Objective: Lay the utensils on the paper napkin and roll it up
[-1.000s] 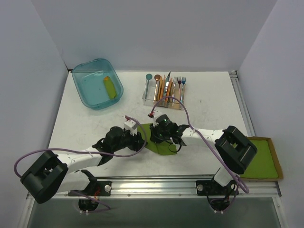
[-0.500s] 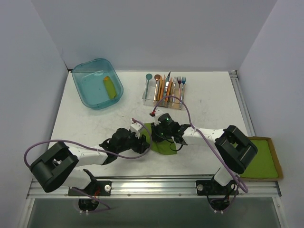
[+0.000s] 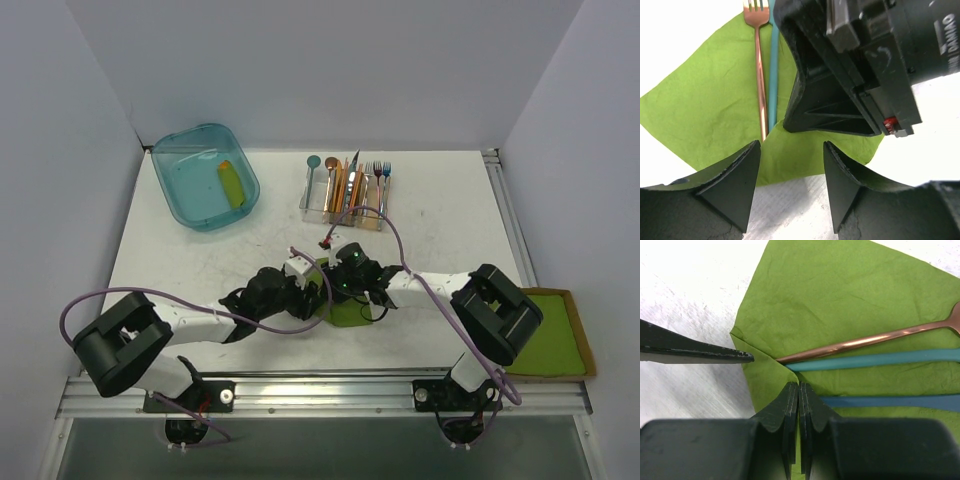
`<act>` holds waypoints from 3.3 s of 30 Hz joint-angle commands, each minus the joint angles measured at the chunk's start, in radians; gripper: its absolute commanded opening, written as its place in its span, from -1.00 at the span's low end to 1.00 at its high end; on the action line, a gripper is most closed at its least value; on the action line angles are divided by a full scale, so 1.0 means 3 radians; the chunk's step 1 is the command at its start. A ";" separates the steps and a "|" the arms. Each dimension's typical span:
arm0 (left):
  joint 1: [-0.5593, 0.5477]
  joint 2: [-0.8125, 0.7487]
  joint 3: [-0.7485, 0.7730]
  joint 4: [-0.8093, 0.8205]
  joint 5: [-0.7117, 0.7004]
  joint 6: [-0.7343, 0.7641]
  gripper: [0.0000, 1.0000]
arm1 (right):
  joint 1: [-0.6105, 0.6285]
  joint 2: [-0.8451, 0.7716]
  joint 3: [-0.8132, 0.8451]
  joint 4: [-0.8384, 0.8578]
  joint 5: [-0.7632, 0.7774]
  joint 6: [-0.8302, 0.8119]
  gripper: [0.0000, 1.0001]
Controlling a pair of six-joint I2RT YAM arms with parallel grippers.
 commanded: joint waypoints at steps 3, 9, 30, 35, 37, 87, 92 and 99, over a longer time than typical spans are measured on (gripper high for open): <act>-0.0065 0.0087 0.0099 -0.0022 -0.0121 0.0079 0.23 | -0.0042 -0.0086 -0.0026 0.0096 -0.0049 0.0039 -1.00; -0.0137 0.0204 0.0119 -0.0042 -0.0238 0.0068 0.23 | -0.0052 -0.0096 -0.0036 0.0122 -0.0080 0.0050 -1.00; -0.0408 0.0516 0.0160 -0.0017 -0.0678 0.0043 0.24 | -0.0154 -0.0612 -0.0088 -0.0297 0.0298 0.0356 -0.42; -0.0429 0.0527 0.0191 -0.0017 -0.0694 0.0038 0.24 | -0.0200 -0.0863 -0.0098 -0.0991 0.0712 0.0871 -0.23; -0.0429 0.0522 0.0186 -0.0012 -0.0689 0.0038 0.24 | -0.0200 -0.1052 -0.0184 -0.1272 0.0927 0.1056 -0.14; -0.0459 0.0578 0.0181 0.0111 -0.0643 0.0043 0.24 | -0.0072 -0.1400 -0.0502 -0.0917 0.0683 0.2162 -1.00; -0.0464 0.0568 0.0165 0.0106 -0.0653 0.0048 0.24 | -0.0118 -0.1226 -0.0410 -0.0620 0.0508 0.2003 -1.00; -0.0470 0.0547 0.0155 0.0101 -0.0653 0.0048 0.24 | -0.0164 -0.0874 -0.0185 -0.0323 0.0319 0.1809 -1.00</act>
